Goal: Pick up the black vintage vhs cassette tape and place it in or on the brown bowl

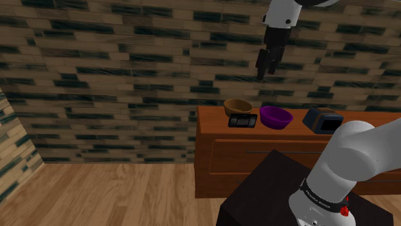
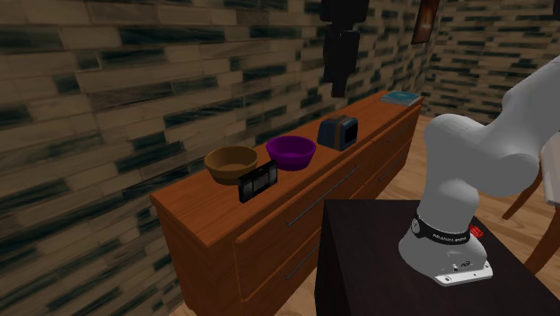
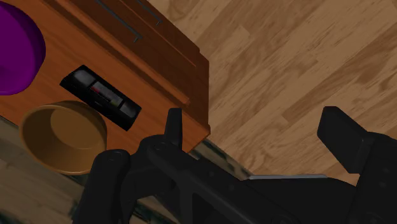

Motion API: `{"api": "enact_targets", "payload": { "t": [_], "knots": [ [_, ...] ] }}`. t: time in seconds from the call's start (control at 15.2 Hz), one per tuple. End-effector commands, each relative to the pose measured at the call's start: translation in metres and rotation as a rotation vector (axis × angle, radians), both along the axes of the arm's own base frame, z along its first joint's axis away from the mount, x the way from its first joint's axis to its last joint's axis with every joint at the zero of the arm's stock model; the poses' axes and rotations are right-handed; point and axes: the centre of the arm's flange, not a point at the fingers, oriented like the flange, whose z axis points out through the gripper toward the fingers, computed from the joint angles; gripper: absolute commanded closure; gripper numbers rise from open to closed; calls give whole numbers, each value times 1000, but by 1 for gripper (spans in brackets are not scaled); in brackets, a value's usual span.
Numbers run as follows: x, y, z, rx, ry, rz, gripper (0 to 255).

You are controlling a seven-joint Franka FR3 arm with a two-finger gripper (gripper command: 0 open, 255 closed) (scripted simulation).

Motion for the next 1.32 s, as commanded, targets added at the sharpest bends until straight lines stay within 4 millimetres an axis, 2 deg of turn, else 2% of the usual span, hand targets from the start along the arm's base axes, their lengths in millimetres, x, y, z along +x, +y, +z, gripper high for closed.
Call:
{"api": "enact_targets", "payload": {
  "t": [0.0,0.59,1.25],
  "knots": [
    [0,0,0,0,0,0,0],
    [22,-87,-81,14,10,207,0],
    [66,-174,-172,30,21,437,0]
  ]
}}
